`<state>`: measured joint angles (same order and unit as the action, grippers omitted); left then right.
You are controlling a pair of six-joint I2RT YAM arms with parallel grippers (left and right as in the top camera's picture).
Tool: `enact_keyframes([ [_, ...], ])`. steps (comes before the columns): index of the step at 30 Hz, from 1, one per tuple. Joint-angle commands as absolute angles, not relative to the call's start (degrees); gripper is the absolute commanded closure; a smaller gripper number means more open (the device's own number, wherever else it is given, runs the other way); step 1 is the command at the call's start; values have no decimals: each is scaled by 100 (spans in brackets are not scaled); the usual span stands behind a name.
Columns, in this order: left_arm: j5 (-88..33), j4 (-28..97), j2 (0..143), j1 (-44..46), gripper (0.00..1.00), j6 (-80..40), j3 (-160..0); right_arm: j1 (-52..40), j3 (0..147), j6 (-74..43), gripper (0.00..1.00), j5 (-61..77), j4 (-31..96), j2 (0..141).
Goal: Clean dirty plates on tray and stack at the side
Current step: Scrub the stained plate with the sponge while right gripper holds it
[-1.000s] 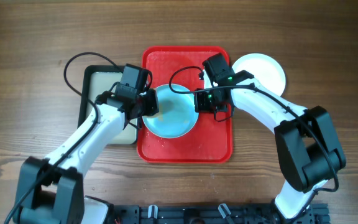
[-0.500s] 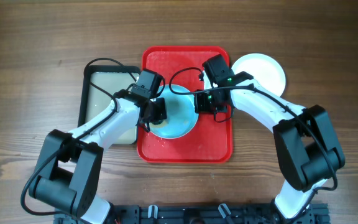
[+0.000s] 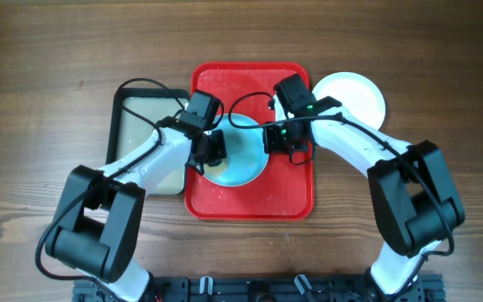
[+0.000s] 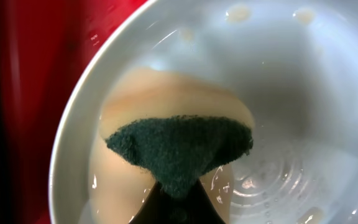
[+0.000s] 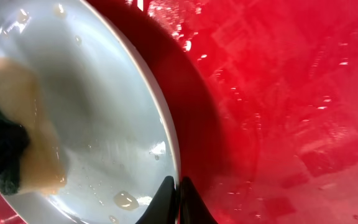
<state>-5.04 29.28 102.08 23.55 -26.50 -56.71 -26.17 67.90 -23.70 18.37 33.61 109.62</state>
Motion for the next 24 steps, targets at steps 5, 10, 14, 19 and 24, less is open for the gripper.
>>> enact_keyframes([
  [5,-2327,2139,10855,2663,96,-2759,-5520,-2652,6775,-2252,96,2110,3323,11028],
  [10,-2849,1977,10379,2528,96,-2366,-5640,-2652,6775,-2250,96,2106,3326,11028],
  [14,-2491,2062,9247,2447,96,-2139,-5811,-2652,6775,-2255,96,2108,3326,11028],
  [19,-1400,2818,8462,2447,96,-2139,-5811,-2652,6775,-2252,96,2106,3341,11028],
  [24,-397,3767,8796,2449,96,-2141,-5802,-2652,6775,-2252,96,2106,3326,11028],
])
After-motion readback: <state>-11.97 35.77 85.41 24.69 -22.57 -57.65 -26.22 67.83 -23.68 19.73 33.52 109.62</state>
